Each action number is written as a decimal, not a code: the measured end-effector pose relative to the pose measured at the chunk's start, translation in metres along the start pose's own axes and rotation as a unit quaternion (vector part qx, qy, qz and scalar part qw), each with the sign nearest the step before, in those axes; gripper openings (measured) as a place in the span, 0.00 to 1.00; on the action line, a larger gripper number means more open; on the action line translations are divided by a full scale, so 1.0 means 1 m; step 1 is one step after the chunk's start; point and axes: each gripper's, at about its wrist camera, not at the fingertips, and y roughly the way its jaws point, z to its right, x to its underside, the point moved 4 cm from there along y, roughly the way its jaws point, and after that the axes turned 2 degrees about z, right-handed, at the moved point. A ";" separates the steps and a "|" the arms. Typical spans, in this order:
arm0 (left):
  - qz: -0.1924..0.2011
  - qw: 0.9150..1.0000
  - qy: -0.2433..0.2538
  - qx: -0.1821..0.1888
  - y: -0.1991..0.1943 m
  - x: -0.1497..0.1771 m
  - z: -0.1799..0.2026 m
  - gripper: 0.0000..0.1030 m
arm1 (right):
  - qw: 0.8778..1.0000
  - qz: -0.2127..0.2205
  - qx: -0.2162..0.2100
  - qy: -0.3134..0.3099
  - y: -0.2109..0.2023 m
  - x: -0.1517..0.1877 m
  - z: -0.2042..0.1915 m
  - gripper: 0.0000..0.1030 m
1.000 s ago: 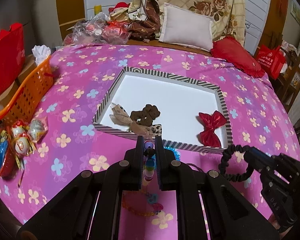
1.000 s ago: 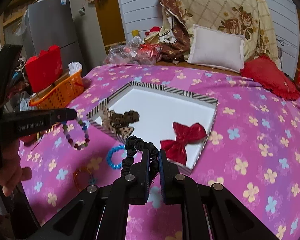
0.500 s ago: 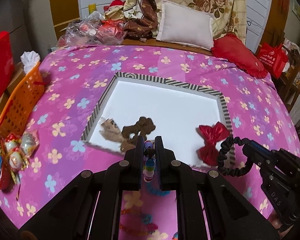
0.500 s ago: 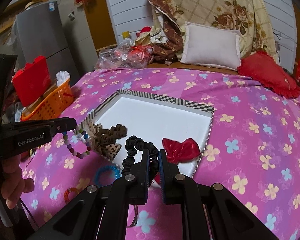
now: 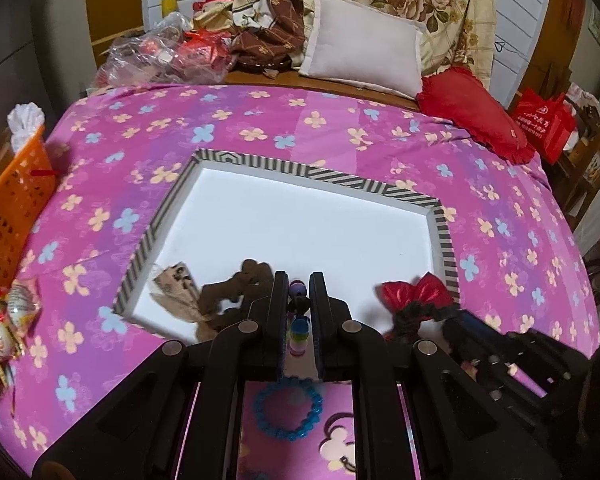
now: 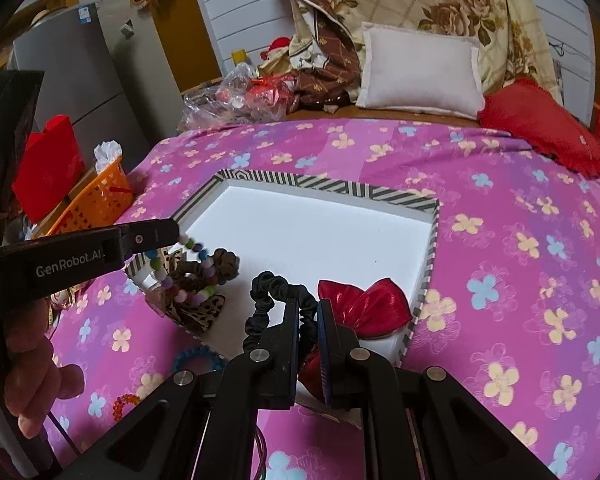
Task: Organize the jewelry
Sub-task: 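Carry the bracelet and scrunchie into the striped tray and open both tools, then withdraw both open tools from the tray, then grasp the orange bead bracelet with left tool while right tool grasps pink Mickey hair tie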
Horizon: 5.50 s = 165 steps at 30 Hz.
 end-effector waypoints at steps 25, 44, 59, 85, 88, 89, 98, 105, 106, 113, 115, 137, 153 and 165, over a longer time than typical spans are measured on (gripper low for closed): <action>-0.067 0.994 -0.068 -0.044 0.067 0.041 -0.067 0.13 | 0.997 -0.059 0.034 -0.019 0.063 0.022 0.004 0.40; -0.005 0.997 -0.059 -0.040 -0.039 0.086 -0.089 0.55 | 0.998 0.019 0.039 -0.038 -0.055 0.073 -0.031 0.72; 0.016 0.993 -0.040 -0.106 -0.091 0.177 -0.079 0.55 | 0.999 0.008 0.020 -0.038 -0.098 0.120 -0.062 0.74; 0.047 0.990 -0.032 -0.128 -0.114 0.197 -0.059 0.55 | 0.999 0.017 0.031 -0.017 -0.107 0.131 -0.065 0.88; 0.044 0.990 -0.032 -0.129 -0.112 0.197 -0.059 0.55 | 0.999 0.021 0.024 -0.008 -0.106 0.133 -0.062 0.88; 0.043 0.990 -0.033 -0.129 -0.111 0.197 -0.059 0.55 | 0.999 0.023 0.024 -0.009 -0.106 0.133 -0.061 0.88; 0.030 0.991 -0.037 -0.126 -0.103 0.201 -0.061 0.55 | 0.999 0.015 0.028 -0.032 -0.098 0.137 -0.067 0.88; 0.006 0.993 -0.078 -0.090 -0.094 0.206 -0.081 0.55 | 0.999 -0.002 0.025 -0.045 -0.089 0.144 -0.067 0.88; 0.002 0.993 -0.085 -0.084 -0.092 0.206 -0.084 0.55 | 0.999 -0.002 0.025 -0.045 -0.088 0.145 -0.067 0.88; -0.022 0.993 -0.103 -0.051 -0.078 0.215 -0.099 0.55 | 0.998 -0.013 0.019 -0.062 -0.075 0.148 -0.073 0.88; -0.031 0.993 -0.107 -0.048 -0.073 0.216 -0.101 0.55 | 0.997 -0.011 0.022 -0.074 -0.069 0.147 -0.077 0.85; -0.037 0.993 -0.101 -0.057 -0.052 0.213 -0.111 0.55 | 0.991 -0.059 0.017 -0.115 0.023 0.115 -0.078 0.44; -0.050 0.994 -0.072 -0.062 -0.031 0.195 -0.089 0.58 | 0.992 -0.052 0.014 -0.112 0.011 0.121 -0.066 0.31; -0.060 0.995 -0.069 -0.047 -0.020 0.183 -0.087 0.08 | 0.994 -0.043 0.003 -0.099 0.003 0.125 -0.066 0.30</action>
